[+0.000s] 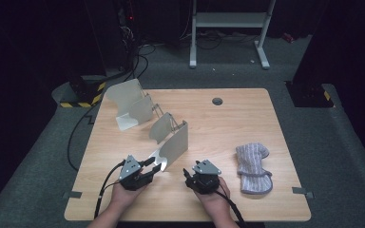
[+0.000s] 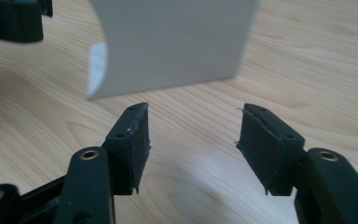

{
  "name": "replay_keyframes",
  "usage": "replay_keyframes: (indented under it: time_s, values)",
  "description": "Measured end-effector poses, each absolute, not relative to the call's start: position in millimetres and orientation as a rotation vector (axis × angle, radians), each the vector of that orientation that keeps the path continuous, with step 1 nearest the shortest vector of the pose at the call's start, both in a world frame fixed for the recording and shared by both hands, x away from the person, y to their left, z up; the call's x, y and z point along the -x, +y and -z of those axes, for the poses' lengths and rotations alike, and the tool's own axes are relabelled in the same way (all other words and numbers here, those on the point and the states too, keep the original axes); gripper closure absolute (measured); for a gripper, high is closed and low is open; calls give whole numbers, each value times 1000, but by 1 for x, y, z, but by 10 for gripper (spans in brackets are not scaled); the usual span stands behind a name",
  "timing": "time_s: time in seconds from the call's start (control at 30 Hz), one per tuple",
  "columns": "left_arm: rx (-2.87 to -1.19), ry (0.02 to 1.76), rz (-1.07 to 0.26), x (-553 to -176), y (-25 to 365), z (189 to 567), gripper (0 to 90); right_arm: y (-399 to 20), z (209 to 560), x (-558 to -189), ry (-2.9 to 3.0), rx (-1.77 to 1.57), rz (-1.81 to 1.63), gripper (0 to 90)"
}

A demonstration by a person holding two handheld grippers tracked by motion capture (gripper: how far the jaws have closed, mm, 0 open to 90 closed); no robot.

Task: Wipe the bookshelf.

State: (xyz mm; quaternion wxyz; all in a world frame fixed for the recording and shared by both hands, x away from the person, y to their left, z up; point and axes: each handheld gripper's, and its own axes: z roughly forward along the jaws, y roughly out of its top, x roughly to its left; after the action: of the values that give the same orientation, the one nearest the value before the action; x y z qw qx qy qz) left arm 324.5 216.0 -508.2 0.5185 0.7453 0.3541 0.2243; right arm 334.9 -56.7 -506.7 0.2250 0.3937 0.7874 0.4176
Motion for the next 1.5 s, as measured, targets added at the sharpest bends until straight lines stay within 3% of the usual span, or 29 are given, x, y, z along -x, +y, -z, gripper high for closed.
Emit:
replay_keyframes:
  time_s: [0.33, 0.63, 1.3, 1.5]
  values:
    - [-1797, 954, -558, -306, 251, 515, 566, -16, 505, -359, 2191, -1054, -1198, 323]
    - [-1787, 999, -565, -300, 263, 518, 564, -6, 505, -372, 2174, -1085, -1203, 302]
    - [-1815, 963, -518, -308, 249, 520, 552, -84, 500, -402, 1961, -1274, -1077, 347]
    - [-1818, 973, -520, -307, 252, 521, 548, -83, 499, -402, 1951, -1251, -1095, 383]
